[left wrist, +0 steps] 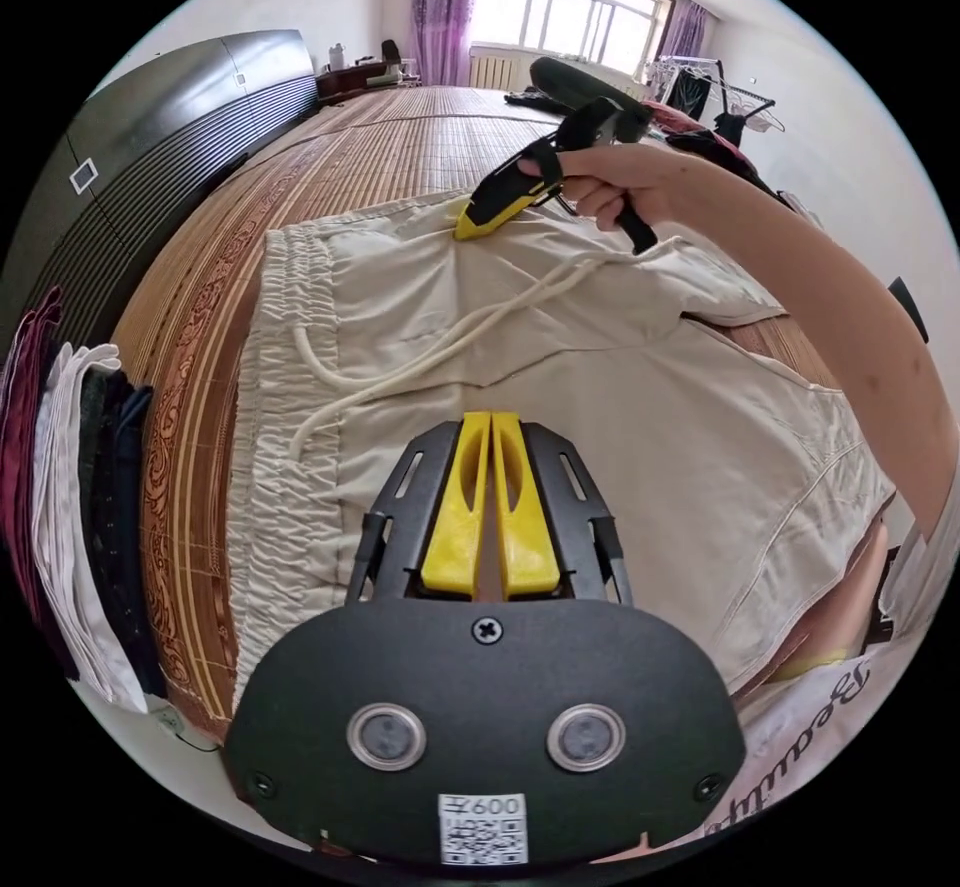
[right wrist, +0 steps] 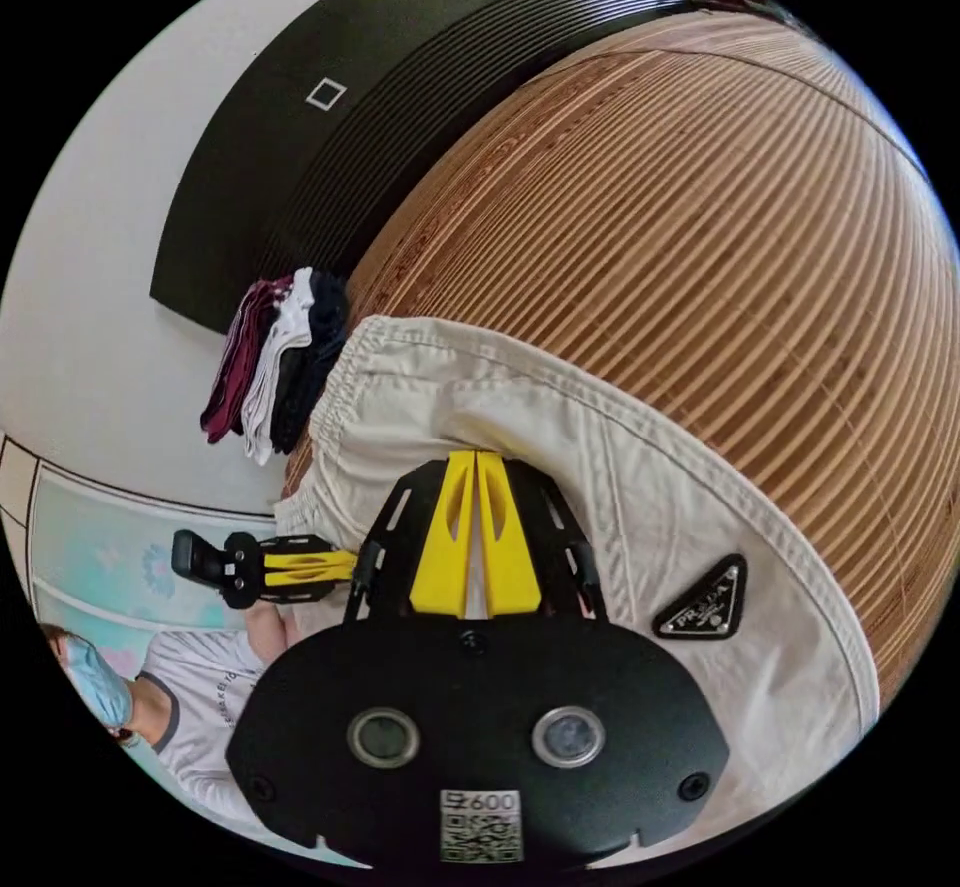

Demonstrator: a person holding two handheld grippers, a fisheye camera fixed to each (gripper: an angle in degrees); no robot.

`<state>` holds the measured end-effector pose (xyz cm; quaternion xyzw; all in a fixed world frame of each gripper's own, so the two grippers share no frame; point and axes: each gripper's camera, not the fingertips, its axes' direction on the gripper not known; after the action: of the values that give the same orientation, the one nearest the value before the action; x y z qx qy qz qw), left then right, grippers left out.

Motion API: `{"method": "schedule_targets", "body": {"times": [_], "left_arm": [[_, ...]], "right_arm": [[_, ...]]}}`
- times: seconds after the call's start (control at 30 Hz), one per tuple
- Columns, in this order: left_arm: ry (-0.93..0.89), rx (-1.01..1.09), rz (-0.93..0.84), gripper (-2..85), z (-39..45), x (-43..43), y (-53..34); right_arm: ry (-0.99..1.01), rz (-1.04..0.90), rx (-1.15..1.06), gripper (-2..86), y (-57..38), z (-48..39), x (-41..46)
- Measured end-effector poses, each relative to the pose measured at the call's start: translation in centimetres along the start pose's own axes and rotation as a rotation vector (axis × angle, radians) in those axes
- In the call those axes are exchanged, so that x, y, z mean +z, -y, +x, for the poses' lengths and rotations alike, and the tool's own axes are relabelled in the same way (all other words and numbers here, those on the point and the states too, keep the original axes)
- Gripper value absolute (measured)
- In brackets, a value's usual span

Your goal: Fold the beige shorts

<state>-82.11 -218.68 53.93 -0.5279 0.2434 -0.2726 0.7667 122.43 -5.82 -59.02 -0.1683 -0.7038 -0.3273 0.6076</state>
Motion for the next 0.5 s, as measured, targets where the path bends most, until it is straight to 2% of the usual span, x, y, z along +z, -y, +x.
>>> {"method": "schedule_targets", "body": {"times": [0.1,0.17,0.2,0.27,0.33,0.4,0.47,0.5], "left_arm": [[0.068,0.034,-0.009,0.7,1.1,0.1,0.5],[0.096,0.050,-0.012,0.7,1.6,0.0,0.7],[0.097,0.051,-0.013,0.7,1.6,0.0,0.7],[0.088,0.044,-0.013,0.7,1.4,0.1,0.7],[0.090,0.042,-0.011,0.7,1.4,0.1,0.6],[0.102,0.047,-0.013,0.7,1.7,0.2,0.6],[0.112,0.052,-0.012,0.7,1.8,0.4,0.6],[0.111,0.051,-0.012,0.7,1.8,0.4,0.6]], "right_arm": [[-0.060,0.144,0.092,-0.8,-0.9,0.5,-1.8],[-0.129,0.223,0.024,-0.8,-2.0,-1.1,-2.5],[-0.150,0.209,-0.011,-0.8,-2.1,-1.7,-2.2],[-0.139,0.069,-0.214,-0.8,-2.1,-4.6,-0.3],[-0.178,-0.046,-0.248,-0.8,-1.7,-5.4,1.3],[-0.195,-0.001,-0.164,-0.8,-1.3,-4.2,0.4],[-0.184,0.238,0.125,-0.8,-2.0,-0.8,-3.0],[-0.145,0.316,0.193,-0.8,-2.7,-0.1,-3.8]]}}
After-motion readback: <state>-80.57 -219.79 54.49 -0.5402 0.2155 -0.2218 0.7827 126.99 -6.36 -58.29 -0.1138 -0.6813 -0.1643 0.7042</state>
